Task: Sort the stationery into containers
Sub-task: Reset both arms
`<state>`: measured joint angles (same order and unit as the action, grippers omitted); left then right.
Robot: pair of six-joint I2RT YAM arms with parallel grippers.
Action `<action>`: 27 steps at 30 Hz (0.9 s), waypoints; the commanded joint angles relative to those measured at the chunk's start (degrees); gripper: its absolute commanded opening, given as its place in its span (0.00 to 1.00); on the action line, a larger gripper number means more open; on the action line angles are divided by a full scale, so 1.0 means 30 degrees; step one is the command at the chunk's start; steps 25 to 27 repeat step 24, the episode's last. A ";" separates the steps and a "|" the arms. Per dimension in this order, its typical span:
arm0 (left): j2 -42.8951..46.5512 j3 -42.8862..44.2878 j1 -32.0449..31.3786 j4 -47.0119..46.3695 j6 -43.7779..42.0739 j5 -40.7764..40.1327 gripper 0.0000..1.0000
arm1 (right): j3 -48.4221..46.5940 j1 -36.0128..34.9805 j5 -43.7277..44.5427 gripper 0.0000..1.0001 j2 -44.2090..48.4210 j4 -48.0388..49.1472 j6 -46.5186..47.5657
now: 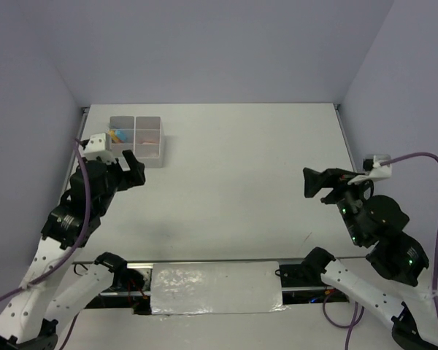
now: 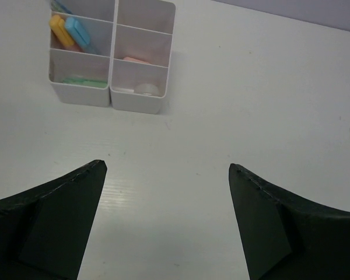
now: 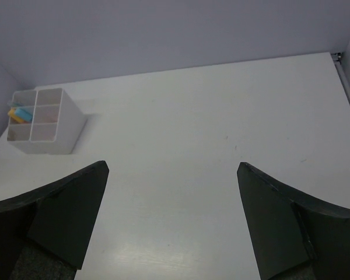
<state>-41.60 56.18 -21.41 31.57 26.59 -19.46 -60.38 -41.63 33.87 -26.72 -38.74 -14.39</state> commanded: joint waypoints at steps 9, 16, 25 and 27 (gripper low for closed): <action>0.5985 -0.3112 0.0193 -0.0916 -0.1745 -0.3557 0.99 | 0.2431 -0.0070 0.1077 1.00 0.2402 0.1106 0.0051; 0.6135 -0.2937 0.0280 -0.0358 -0.1364 -0.4703 0.99 | 0.2226 -0.0041 0.1865 1.00 0.1642 0.0638 -0.0329; 0.5812 -0.2966 0.0749 -0.0329 -0.1275 -0.4411 0.99 | 0.2431 -0.0070 0.1484 1.00 0.1437 0.0990 -0.0563; 0.5812 -0.2966 0.0749 -0.0329 -0.1275 -0.4411 0.99 | 0.2431 -0.0070 0.1484 1.00 0.1437 0.0990 -0.0563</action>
